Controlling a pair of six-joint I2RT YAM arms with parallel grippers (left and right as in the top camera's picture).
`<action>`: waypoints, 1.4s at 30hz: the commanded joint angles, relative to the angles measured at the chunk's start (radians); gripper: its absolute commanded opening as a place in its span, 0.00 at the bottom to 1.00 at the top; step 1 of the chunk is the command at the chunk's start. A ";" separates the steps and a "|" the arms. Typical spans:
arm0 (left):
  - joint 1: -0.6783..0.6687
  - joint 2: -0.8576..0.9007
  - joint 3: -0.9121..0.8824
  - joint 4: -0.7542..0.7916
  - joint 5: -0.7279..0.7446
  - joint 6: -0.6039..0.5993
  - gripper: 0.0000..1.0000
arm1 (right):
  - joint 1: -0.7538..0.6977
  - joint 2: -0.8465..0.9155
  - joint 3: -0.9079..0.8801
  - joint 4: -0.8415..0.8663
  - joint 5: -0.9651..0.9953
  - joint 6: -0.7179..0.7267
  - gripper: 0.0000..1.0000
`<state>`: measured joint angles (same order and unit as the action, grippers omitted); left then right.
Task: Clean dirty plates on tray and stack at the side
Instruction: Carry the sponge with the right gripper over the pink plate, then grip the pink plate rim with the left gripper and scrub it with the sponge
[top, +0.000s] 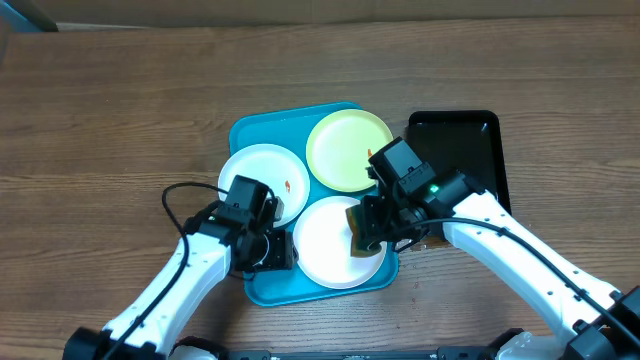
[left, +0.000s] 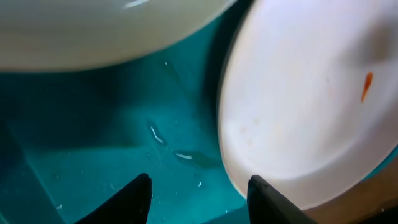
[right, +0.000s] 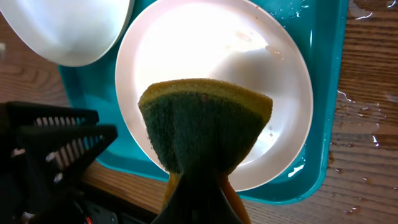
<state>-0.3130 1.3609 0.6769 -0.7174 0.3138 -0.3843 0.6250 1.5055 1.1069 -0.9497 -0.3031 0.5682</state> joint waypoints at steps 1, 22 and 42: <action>-0.005 0.063 -0.004 0.064 -0.002 -0.018 0.49 | 0.019 0.003 0.011 0.011 0.015 0.083 0.04; -0.008 0.254 -0.005 0.196 0.042 -0.005 0.04 | 0.082 0.169 0.004 0.142 0.020 0.166 0.04; 0.059 0.254 0.005 0.071 -0.064 -0.089 0.04 | -0.008 0.430 0.003 0.116 0.315 0.375 0.04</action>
<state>-0.2871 1.5784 0.7113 -0.6064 0.3981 -0.4625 0.6884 1.8767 1.1423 -0.8089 -0.2173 0.9165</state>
